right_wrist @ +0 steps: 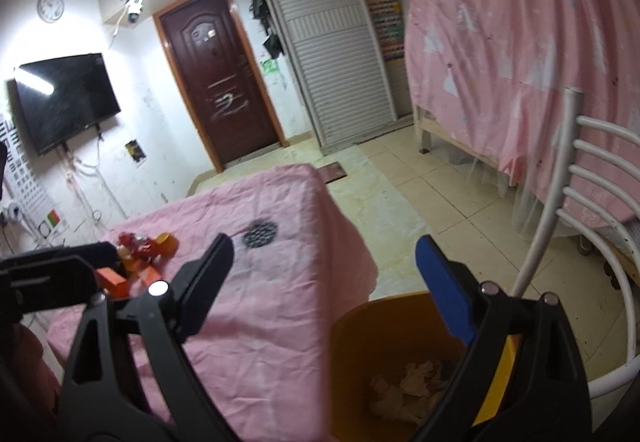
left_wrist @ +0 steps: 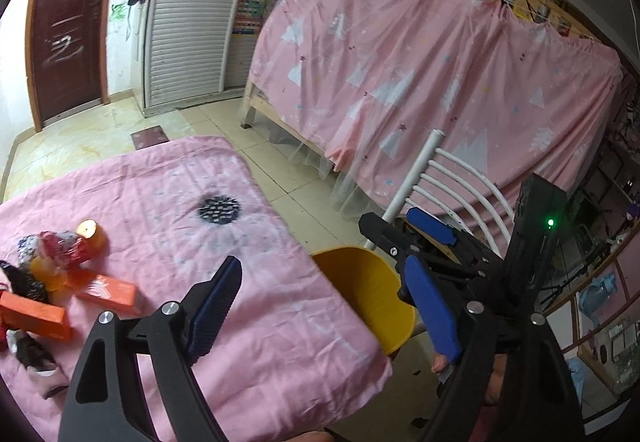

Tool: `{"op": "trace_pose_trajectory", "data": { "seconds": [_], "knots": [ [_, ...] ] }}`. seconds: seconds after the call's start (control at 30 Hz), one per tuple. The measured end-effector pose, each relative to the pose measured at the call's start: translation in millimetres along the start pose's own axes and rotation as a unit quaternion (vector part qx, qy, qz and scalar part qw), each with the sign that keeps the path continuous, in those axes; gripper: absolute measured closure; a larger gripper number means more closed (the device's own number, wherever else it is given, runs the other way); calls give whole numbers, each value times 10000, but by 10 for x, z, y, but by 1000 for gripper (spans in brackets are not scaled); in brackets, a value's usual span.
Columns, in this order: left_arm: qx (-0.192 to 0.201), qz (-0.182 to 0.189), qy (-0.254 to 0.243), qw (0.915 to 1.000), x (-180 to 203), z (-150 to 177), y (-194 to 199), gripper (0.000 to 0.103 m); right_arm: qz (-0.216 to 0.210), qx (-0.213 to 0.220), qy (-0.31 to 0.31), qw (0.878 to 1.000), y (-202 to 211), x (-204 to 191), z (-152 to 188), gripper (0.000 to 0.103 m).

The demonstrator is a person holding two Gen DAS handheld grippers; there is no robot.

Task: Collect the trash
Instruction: 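Move both open tools back over the bed clutter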

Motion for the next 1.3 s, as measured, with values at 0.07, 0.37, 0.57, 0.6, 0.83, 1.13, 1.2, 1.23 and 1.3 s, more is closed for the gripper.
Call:
{"op": "trace_pose_trajectory", "data": {
  "seconds": [0.07,0.37,0.57,0.6,0.83,1.13,1.2,1.23,1.3],
  "knots": [
    [27,-17,77,10000,-115,-2,35,26,-47,-39,41,10000,-45,-96,16,14],
    [168,-135,305,9993,-479,48,197,25,-258,-198,198,9993,-219,-489,27,14],
    [215,-373,663,9969,-963,106,306,24,-543,-408,460,9966,-453,-920,54,13],
    [217,-400,718,9964,-1041,105,319,23,-605,-455,518,9958,-502,-1016,69,12],
    [381,-856,1043,9901,-1713,130,516,22,-956,-794,830,9888,-796,-1513,250,8],
    [311,-1491,1272,9801,-2549,248,611,18,-1381,-1231,1134,9762,-1131,-2116,540,8],
    [285,-1626,1298,9777,-2714,273,616,18,-1509,-1331,1119,9731,-1198,-2220,609,8],
    [271,-1672,1300,9769,-2762,280,613,18,-1572,-1396,1130,9711,-1232,-2275,649,8],
    [245,-1759,1300,9755,-2884,317,615,18,-1612,-1476,1173,9687,-1286,-2347,698,8]
  ]
}}
Point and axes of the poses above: each gripper's, at about its wrist camera, not at the fingertips, and y roughly against the way its jaws point, x to its right, z to its underside, the point moved 9 cm from there along -y, roughly the way its jaws point, and after that the axes turned 13 degrees about -z, right-handed, at the moved point
